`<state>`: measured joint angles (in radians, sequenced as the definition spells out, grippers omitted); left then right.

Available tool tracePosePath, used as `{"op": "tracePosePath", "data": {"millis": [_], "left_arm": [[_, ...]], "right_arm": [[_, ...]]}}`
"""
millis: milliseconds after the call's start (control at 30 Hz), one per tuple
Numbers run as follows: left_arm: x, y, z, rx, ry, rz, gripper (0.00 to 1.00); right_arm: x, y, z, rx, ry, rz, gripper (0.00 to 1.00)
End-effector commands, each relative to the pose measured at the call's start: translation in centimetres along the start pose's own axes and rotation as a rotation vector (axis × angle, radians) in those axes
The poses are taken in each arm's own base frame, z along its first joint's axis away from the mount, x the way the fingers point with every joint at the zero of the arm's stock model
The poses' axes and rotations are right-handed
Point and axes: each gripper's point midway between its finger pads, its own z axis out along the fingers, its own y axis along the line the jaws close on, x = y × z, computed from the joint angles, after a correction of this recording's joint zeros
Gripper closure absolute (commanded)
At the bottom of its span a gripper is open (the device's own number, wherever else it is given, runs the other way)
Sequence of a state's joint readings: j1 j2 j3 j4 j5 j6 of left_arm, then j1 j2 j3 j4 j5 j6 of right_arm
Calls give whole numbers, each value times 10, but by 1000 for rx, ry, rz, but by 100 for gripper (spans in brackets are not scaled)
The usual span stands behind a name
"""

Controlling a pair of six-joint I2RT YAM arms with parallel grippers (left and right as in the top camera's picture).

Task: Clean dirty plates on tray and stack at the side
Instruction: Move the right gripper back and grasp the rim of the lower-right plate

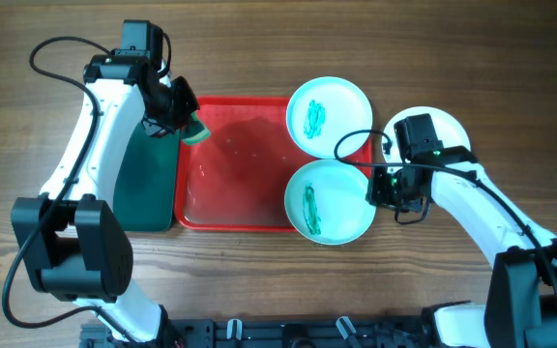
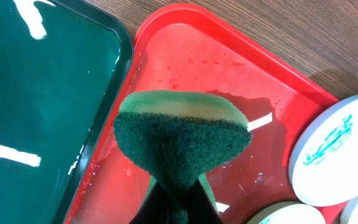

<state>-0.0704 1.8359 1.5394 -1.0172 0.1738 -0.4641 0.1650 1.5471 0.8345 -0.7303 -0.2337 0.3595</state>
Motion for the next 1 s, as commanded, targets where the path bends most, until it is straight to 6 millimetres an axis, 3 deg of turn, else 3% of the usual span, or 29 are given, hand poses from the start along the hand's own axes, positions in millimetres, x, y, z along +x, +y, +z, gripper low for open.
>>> {"op": "tracePosePath", "data": {"millis": [0,33,67,333,433,567,733,833,967], "left_arm": [[-2,-7,-6,25,-11,28,96],[-2,-7,-6,25,-11,28,96],[-2,-7,-6,25,-11,28,96],[-2,-7,-6,25,-11,28,96],[-2,-7,-6,25,-11,28,96],[-2,-7,-6,25,-11,28,96],[-2,-8,-6,27,-14,29,96],[-2,-8,-6,27,-15,29,96],[-2,-8,-6,27,-14,29,96]], "right_arm": [[4,-4,6,19,9,4,76],[4,-4,6,19,7,4,80],[4,-4,6,18,5,6,94],[15,21,2,-98,67,-7,96],[17,45,-5,-104,75,-51,96],[0,104,-14,-184,-23,-50,96],[-20,141,-9,-147,-239,27,96],[-27,168,6,-193,-286,12,96],[-29,179,34,-194,-237,-34,96]]}}
